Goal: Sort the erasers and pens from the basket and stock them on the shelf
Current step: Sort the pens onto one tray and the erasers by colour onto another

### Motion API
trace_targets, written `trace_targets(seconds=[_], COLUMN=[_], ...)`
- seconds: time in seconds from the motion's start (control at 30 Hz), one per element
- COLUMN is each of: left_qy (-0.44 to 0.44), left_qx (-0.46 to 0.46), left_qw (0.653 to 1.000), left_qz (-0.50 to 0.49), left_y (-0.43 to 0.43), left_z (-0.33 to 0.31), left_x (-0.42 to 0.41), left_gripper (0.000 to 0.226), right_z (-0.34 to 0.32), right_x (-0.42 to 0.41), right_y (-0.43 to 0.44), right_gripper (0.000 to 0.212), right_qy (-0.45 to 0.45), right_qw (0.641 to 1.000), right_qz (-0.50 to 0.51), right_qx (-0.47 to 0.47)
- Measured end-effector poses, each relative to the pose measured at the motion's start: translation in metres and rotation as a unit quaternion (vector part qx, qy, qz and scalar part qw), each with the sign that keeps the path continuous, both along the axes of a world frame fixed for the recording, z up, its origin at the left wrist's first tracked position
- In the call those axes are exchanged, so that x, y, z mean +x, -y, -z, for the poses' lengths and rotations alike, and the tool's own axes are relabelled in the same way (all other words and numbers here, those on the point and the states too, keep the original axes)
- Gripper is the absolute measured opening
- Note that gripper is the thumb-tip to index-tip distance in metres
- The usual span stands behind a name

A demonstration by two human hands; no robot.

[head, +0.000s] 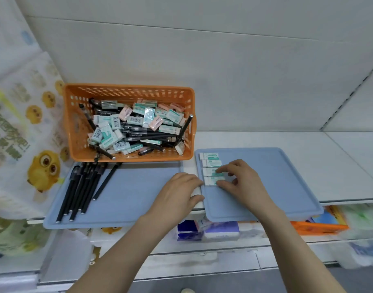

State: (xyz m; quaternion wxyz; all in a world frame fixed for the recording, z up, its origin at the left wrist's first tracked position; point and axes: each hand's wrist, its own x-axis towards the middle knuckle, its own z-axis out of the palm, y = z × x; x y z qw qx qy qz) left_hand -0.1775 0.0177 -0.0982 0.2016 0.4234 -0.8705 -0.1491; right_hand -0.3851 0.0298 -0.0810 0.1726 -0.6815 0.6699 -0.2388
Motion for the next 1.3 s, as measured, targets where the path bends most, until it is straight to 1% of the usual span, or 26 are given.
trace_targets(seconds=[0.1,0.2,0.27,0.33,0.4,0.47,0.53,0.6,0.63,0.7,0.77,0.8,0.87,0.97,1.07,1.13,1.2,1.3], left_qy=[0.008,0.011,-0.015,-0.055,-0.101,-0.121,-0.082,-0.029,-0.002,0.058,0.122,0.150,0.187,0.193,0.160,0.104,0.061,0.024], left_qx=[0.000,-0.003,-0.020,-0.065,-0.109,-0.139,-0.157,-0.141,-0.128,-0.107,-0.106,-0.109,-0.112,-0.108,-0.105,-0.086,-0.075,-0.082], left_qw=[1.000,1.000,1.000,0.995,0.982,0.968,0.963,0.966,0.968,0.972,0.971,0.967,0.960,0.957,0.965,0.977,0.984,0.984], left_qz=[0.009,0.021,0.001,-0.051,-0.118,-0.170,-0.202,-0.216,-0.215,-0.200,-0.179,-0.174,-0.177,-0.189,-0.179,-0.163,-0.152,-0.156], left_y=[0.001,-0.003,-0.007,-0.005,0.004,0.023,0.050,0.081,0.096,0.121,0.140,0.146,0.155,0.161,0.164,0.162,0.159,0.154], left_z=[-0.001,-0.005,-0.012,-0.024,-0.040,-0.058,-0.072,-0.083,-0.087,-0.092,-0.092,-0.092,-0.088,-0.085,-0.085,-0.083,-0.081,-0.081], left_x=[0.001,0.006,0.017,0.034,0.055,0.074,0.088,0.094,0.095,0.093,0.087,0.084,0.080,0.080,0.082,0.082,0.082,0.083], left_gripper=[0.041,0.040,0.032,0.025,0.026,0.033,0.043,0.057,0.064,0.071,0.073,0.073,0.072,0.070,0.068,0.062,0.056,0.047], right_z=[-0.001,-0.008,-0.021,-0.041,-0.063,-0.081,-0.089,-0.091,-0.092,-0.095,-0.100,-0.100,-0.098,-0.098,-0.100,-0.101,-0.101,-0.095], right_x=[0.003,0.003,0.009,0.024,0.047,0.076,0.108,0.134,0.143,0.153,0.157,0.157,0.156,0.154,0.156,0.156,0.154,0.153], right_y=[0.007,0.012,0.015,0.017,0.022,0.031,0.052,0.078,0.091,0.112,0.123,0.127,0.132,0.132,0.130,0.130,0.128,0.126], right_gripper=[0.016,0.015,0.013,0.015,0.018,0.026,0.042,0.058,0.060,0.055,0.050,0.050,0.050,0.047,0.047,0.046,0.044,0.043], right_qy=[-0.016,-0.054,-0.052,-0.033,-0.001,0.003,-0.050,-0.143,-0.182,-0.265,-0.371,-0.400,-0.417,-0.412,-0.436,-0.444,-0.413,-0.336], right_qw=[1.000,0.998,0.996,0.988,0.974,0.961,0.966,0.971,0.970,0.960,0.926,0.914,0.906,0.908,0.895,0.890,0.905,0.935], right_qz=[-0.019,-0.016,0.000,0.001,-0.034,-0.092,-0.132,-0.126,-0.109,-0.078,-0.071,-0.069,-0.067,-0.077,-0.087,-0.089,-0.085,-0.080], right_qx=[-0.005,-0.013,-0.069,-0.148,-0.223,-0.260,-0.218,-0.146,-0.116,-0.050,-0.005,0.001,-0.011,-0.027,-0.043,-0.055,-0.062,-0.084])
